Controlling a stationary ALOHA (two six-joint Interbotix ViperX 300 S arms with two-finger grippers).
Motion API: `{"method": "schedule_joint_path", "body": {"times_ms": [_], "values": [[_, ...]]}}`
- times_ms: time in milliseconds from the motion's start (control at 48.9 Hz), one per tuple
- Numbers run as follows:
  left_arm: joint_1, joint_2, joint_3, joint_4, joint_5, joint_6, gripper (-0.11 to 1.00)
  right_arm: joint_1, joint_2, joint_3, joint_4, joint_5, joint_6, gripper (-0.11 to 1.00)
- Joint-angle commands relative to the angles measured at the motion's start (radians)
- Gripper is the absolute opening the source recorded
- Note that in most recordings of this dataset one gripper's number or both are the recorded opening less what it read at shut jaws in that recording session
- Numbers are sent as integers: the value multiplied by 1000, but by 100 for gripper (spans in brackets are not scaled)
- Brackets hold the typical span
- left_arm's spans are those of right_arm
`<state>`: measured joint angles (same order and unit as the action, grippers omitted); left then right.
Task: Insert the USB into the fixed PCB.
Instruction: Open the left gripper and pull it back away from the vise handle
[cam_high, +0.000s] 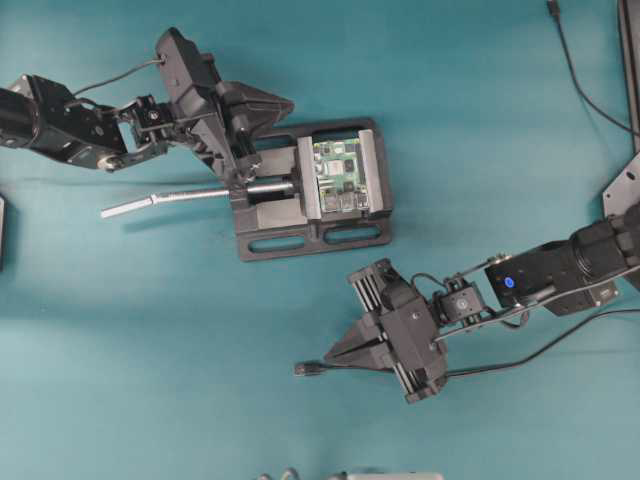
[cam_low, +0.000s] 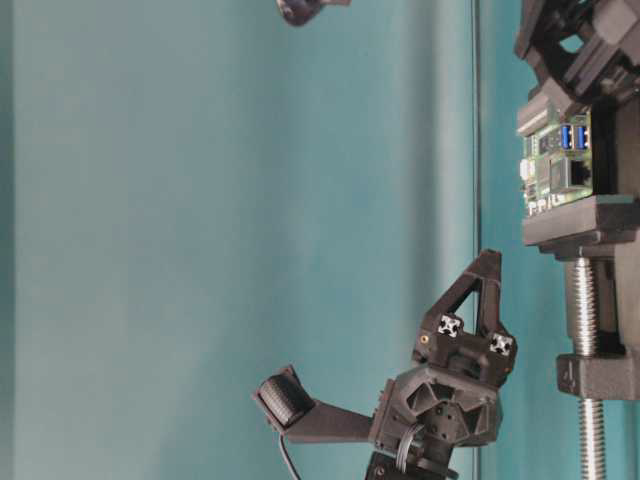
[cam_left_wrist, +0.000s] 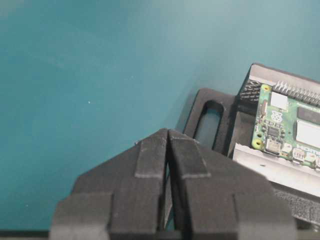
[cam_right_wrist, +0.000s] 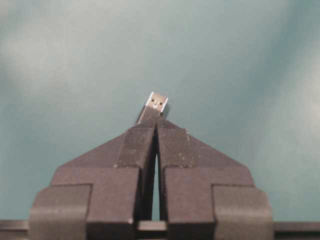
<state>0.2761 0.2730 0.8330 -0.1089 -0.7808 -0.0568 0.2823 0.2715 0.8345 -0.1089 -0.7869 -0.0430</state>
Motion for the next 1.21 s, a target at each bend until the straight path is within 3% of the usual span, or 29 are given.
{"method": "schedule_joint_path", "body": {"times_ms": [0,143,368,430,491,552,655,736,798,880,961,1186], "values": [[-14,-52,5,48,-2,25,1,8,-11,-12,5,0,6,0],[-34,-153,51,48,43,25,1,23,-32,-17,40,15,15,0],[-55,-396,167,54,232,41,1,23,-38,-31,40,21,12,0],[-61,-463,198,54,284,51,6,23,-37,-40,40,29,17,0],[-67,-528,227,52,334,54,16,21,-38,-54,40,54,20,1],[-71,-591,253,52,383,54,32,20,-38,-69,40,92,21,8],[-72,-701,285,46,472,40,62,21,-37,-91,40,144,20,34],[-83,-782,299,44,563,32,86,21,-37,-104,40,167,18,61],[-83,-848,316,44,630,35,96,20,-34,-107,43,166,17,76],[-84,-950,353,44,707,37,100,20,-25,-112,48,167,18,70],[-87,-1058,408,44,762,26,99,20,-15,-115,87,170,18,69],[-89,-1348,546,44,859,25,99,31,5,-107,264,170,14,71]]}}
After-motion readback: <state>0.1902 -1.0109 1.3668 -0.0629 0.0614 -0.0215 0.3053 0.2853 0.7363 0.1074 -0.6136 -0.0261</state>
